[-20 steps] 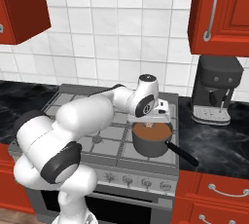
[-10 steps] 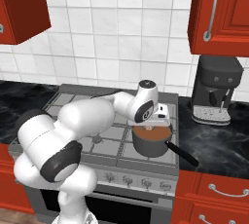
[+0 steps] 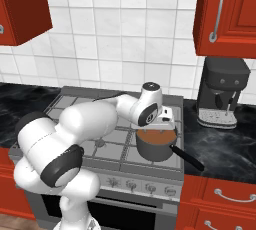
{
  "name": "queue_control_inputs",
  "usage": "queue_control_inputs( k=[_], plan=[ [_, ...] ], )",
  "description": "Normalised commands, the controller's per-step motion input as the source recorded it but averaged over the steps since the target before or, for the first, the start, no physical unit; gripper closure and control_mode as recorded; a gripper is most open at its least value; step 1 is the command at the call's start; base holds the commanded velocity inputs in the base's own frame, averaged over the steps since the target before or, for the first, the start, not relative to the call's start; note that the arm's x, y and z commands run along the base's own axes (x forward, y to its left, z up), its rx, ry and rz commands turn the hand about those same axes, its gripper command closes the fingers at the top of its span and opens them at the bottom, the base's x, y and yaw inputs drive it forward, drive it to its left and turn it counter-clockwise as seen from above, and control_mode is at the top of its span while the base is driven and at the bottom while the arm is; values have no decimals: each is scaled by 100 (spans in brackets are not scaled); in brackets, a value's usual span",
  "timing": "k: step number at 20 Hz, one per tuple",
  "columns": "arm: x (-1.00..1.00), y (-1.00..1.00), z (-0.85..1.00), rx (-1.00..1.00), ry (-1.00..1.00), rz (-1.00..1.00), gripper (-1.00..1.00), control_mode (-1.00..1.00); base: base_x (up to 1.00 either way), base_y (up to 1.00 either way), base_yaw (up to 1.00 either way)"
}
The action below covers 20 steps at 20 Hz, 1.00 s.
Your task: Pick up the sugar cube(s) and place them in the saucepan with hot chocolate.
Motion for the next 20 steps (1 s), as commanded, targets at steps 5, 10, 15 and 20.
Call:
queue_control_inputs(
  k=[5,10,15,20],
  plan=[
    [-8,-2,27,6,-2,0,-100,-100,0,0,0],
    [-6,0,41,9,0,0,-100,-100,0,0,0],
    [-2,-1,17,5,0,-1,-100,-100,0,0,0],
    [-14,0,16,5,-7,-4,-100,-100,0,0,0]
  ],
)
